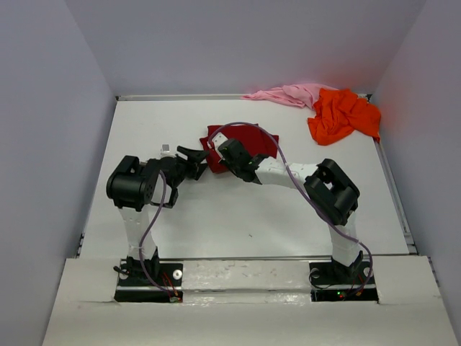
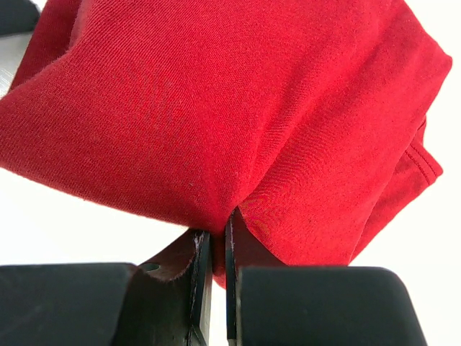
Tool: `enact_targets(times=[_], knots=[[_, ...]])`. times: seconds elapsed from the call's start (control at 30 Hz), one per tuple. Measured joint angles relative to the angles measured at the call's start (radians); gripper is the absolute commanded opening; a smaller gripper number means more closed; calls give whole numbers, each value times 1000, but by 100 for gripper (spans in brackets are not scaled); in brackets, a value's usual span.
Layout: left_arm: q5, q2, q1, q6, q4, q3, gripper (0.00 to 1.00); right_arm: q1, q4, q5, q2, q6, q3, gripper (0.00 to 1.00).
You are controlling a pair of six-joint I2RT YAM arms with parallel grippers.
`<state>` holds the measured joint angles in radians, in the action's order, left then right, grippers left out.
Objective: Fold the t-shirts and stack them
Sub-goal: Pass from the right arm to the left
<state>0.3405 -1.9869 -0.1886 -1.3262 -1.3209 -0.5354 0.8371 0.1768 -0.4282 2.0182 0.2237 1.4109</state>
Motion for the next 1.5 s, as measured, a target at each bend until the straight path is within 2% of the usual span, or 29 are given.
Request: enact_targets(times=[0.63, 0.83, 0.93, 0.97, 1.0, 1.03, 1.07, 1.3, 1.33, 1.37, 1.4, 1.47, 1.5], knots=[[-27, -64, -76, 4, 77, -150, 80, 0, 3, 7, 0, -15, 0, 0], [-32, -77, -87, 24, 124, -196, 75, 0, 3, 7, 0, -19, -6, 0], [-35, -82, -87, 34, 150, -217, 65, 0, 3, 7, 0, -22, -8, 0], [-35, -83, -87, 38, 158, -222, 48, 0, 3, 7, 0, -23, -8, 0], [-35, -85, -87, 41, 161, -226, 37, 0, 3, 7, 0, -23, -8, 0], [-36, -87, -87, 45, 164, -228, 21, 0, 3, 7, 0, -23, -10, 0], [-37, -92, -87, 48, 169, -231, 0, 0, 3, 7, -1, -23, -13, 0], [-24, -111, -89, 83, 230, -275, 0, 0, 3, 6, -2, -42, -19, 0], [-20, -112, -89, 90, 241, -287, 0, 0, 3, 6, -2, -45, -20, 8], [-16, -112, -89, 98, 254, -299, 0, 0, 5, 7, -4, -58, -22, 22], [-12, -112, -88, 106, 267, -311, 0, 0, 5, 9, -7, -70, -27, 49], [0, -112, -85, 124, 312, -343, 0, 0, 11, 21, -21, -101, -48, 66], [2, -114, -81, 144, 354, -372, 0, 0, 18, 32, -32, -122, -66, 70]])
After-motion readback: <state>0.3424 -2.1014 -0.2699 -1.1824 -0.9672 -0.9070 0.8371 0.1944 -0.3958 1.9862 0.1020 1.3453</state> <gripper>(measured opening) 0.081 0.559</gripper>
